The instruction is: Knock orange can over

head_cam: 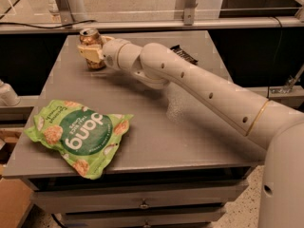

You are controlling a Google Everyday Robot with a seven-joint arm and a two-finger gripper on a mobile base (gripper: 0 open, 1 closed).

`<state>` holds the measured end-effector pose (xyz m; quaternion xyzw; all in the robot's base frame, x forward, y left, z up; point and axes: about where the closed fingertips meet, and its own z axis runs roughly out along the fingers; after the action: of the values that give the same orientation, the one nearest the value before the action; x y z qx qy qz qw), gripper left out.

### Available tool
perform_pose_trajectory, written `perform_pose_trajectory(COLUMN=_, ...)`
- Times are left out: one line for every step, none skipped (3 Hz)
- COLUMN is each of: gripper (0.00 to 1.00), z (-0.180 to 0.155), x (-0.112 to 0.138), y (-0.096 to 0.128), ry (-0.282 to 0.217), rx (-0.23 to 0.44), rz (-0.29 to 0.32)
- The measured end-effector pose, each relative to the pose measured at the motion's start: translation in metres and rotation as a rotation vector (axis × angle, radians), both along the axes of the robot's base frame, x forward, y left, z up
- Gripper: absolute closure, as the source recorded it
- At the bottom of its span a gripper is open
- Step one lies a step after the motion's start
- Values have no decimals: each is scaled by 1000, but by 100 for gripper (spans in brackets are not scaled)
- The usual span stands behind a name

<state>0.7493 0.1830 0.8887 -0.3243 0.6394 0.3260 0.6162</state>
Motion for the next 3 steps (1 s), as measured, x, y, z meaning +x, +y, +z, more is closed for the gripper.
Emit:
perform_pose_trajectory(gripper=100, z=15, x=-8, y=-29, ry=-1, rx=-17, rz=-14)
perform_pose_trajectory(gripper=100, z=46, x=-15, y=-55, ry=-12, rx=-48, rz=-2)
perform_pose_trajectory(gripper=100, z=75, x=-24, y=-75, ry=-9, rx=-110, rz=46)
